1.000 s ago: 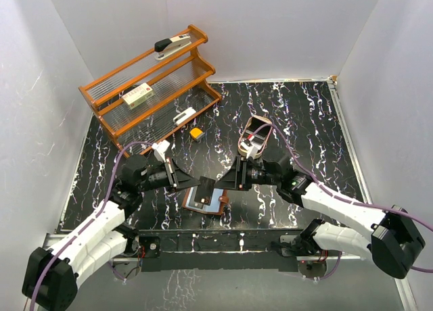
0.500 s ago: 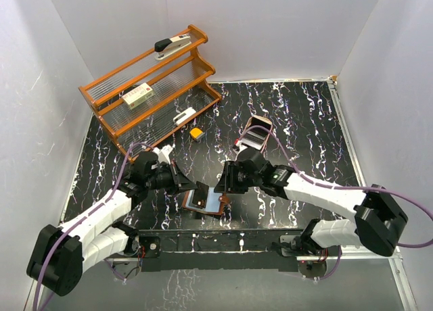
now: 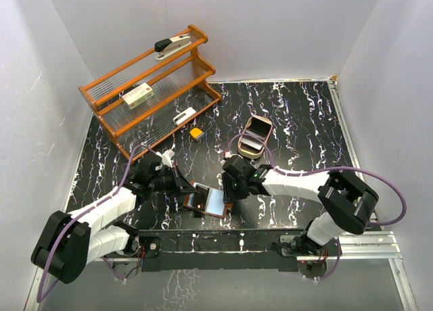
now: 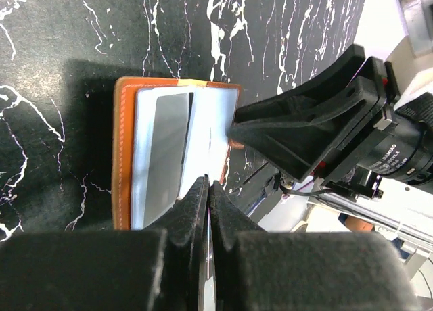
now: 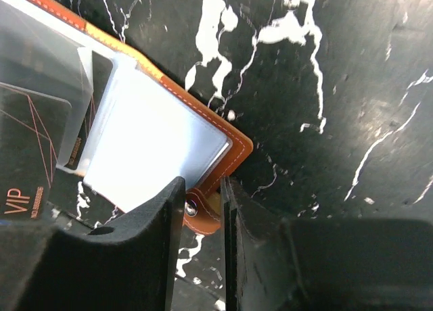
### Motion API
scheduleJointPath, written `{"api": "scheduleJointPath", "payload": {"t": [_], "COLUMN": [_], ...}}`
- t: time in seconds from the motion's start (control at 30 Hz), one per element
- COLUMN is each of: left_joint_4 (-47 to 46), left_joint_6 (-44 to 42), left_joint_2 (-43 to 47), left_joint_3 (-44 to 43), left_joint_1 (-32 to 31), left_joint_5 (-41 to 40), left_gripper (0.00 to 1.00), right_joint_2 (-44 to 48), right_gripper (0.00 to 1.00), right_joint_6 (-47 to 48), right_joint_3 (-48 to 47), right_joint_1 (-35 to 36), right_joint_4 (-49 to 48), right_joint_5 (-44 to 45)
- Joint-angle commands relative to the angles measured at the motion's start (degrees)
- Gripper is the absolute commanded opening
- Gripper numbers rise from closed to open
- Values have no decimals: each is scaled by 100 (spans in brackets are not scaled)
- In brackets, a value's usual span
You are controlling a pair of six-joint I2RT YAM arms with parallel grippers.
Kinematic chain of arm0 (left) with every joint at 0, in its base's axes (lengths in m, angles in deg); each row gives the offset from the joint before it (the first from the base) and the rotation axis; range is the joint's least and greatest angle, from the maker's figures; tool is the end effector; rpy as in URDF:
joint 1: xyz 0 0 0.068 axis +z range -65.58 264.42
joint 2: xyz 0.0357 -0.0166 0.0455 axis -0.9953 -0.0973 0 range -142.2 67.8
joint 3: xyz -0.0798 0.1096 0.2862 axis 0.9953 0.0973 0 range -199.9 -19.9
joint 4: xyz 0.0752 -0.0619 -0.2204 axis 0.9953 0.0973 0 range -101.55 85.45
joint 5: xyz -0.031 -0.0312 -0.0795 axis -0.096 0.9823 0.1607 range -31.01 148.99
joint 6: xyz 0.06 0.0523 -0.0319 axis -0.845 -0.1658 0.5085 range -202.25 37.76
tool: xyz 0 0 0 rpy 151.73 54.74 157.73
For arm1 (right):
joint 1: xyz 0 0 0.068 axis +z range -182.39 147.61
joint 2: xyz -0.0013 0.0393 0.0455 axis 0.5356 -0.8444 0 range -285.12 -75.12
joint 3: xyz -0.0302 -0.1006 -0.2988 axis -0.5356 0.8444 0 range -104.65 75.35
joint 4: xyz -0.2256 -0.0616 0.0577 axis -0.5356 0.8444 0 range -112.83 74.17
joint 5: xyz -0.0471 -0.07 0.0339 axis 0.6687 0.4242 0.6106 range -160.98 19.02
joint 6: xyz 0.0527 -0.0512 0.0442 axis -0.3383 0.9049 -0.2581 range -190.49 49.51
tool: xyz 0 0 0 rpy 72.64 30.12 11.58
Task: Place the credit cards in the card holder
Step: Insert the credit card into the card holder.
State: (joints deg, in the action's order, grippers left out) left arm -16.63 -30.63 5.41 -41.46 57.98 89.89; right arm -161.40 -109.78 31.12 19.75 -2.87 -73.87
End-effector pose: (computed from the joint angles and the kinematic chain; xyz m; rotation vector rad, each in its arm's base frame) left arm 0.1595 -0.1225 0.2059 -0.1921 2.4246 -1.2938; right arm 0.1662 0.2200 0.1852 -0.3290 2.7654 0.5458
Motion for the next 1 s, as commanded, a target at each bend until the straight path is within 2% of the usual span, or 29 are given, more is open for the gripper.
{"api": "scheduleJointPath", "payload": {"t": [0.0,0.4,0.83,0.97], "left_joint_4": [-381,-958,-478,-672], "left_joint_6": [1,-127,-429,-368], "left_joint_2": [7,-551,-725,-750], "left_joint_3": [186,62,-36,52], "left_joint_1": [-2,-3,-2,-2], "left_joint_5": [221,635,45,51], "left_gripper": [0,0,0,0], "right_joint_2": [-89,-335,-294,-255], "right_gripper": [26,25,24,24], "right_joint_6": [595,1229,1127,1046], "right_joint_3": [-206,-246,-122,-84], "right_joint_1": [16,16,14,15], "right_joint_4": [-8,-298,-423,-430], "right_joint_5": [463,477,338,385]}}
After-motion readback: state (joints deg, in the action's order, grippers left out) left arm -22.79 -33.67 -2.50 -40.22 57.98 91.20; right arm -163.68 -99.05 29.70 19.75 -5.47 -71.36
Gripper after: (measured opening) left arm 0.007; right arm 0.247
